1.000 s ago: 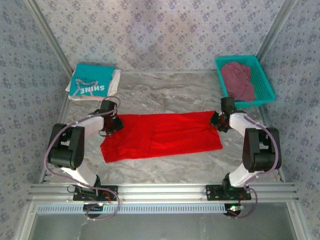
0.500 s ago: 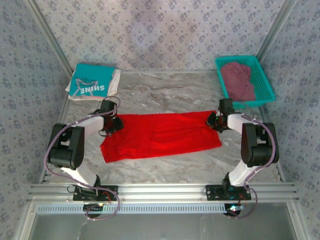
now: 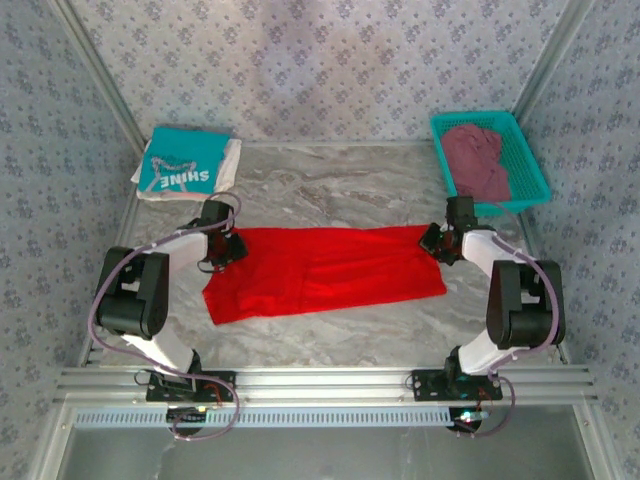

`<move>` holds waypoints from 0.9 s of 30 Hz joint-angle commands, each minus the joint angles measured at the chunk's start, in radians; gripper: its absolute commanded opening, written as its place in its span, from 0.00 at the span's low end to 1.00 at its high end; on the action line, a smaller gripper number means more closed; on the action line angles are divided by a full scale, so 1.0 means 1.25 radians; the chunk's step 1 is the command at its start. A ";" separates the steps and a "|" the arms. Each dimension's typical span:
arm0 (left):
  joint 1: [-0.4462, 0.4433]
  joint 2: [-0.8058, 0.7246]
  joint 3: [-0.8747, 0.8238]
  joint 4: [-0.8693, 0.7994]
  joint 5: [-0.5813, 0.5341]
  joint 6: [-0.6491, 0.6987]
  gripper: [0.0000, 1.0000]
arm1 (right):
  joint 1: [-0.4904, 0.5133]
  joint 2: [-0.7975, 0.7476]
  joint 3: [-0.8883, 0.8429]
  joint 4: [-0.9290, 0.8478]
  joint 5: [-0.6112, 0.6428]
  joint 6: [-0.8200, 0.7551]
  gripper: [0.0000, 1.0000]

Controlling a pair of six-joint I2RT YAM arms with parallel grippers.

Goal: Fold and stack the t-shirts

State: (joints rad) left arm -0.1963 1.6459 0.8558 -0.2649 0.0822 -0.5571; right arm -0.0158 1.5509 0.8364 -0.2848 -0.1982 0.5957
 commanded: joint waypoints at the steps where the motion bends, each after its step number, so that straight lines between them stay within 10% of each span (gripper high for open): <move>1: 0.009 0.037 -0.018 -0.058 -0.014 0.015 0.26 | -0.020 -0.007 0.008 -0.049 0.038 -0.026 0.06; 12: 0.010 0.034 -0.017 -0.065 -0.020 0.015 0.26 | -0.053 0.038 0.019 -0.080 0.075 -0.063 0.24; 27: 0.010 0.042 0.000 -0.063 -0.002 0.015 0.27 | -0.065 -0.019 0.002 0.004 -0.056 -0.028 0.22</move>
State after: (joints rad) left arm -0.1959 1.6508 0.8623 -0.2687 0.0860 -0.5568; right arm -0.0872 1.5372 0.8364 -0.3119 -0.1970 0.5350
